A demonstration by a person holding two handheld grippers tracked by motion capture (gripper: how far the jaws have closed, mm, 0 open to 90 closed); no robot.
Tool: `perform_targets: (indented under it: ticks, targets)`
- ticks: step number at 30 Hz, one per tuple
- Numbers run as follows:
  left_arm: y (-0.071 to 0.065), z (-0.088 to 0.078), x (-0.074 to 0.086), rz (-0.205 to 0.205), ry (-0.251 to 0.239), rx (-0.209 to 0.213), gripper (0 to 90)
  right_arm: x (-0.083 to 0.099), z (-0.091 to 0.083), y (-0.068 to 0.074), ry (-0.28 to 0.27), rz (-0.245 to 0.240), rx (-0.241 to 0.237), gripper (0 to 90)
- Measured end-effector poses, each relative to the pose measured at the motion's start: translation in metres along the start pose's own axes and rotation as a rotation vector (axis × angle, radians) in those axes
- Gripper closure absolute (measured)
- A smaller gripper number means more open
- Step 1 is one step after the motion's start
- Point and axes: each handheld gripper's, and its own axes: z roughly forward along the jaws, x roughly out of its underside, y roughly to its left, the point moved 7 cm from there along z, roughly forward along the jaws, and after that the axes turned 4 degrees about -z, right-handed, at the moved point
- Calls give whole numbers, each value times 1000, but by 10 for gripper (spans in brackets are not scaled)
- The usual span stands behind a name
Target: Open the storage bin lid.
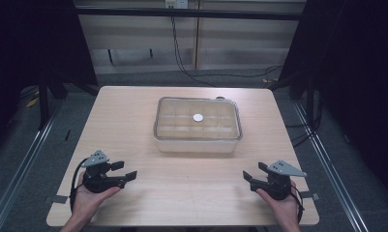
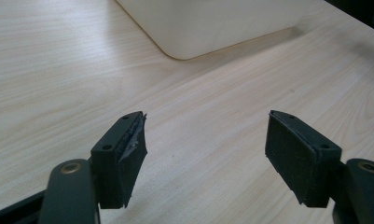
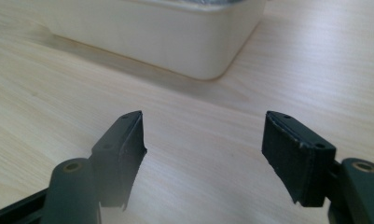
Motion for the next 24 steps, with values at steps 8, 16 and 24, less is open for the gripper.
perform_targets:
  ticks: [8, 16, 24]
  targets:
    - [-2, 4, -1, 7, 7, 0, 279, -4, -5, 0, -24, -5, 14, 349]
    - [-3, 6, -4, 4, -1, 4, 278, -11, -11, -6, -10, 20, 7, 335]
    - [-13, 2, -14, 25, -9, 28, 284, -37, -6, 1, -27, 51, -68, 306]
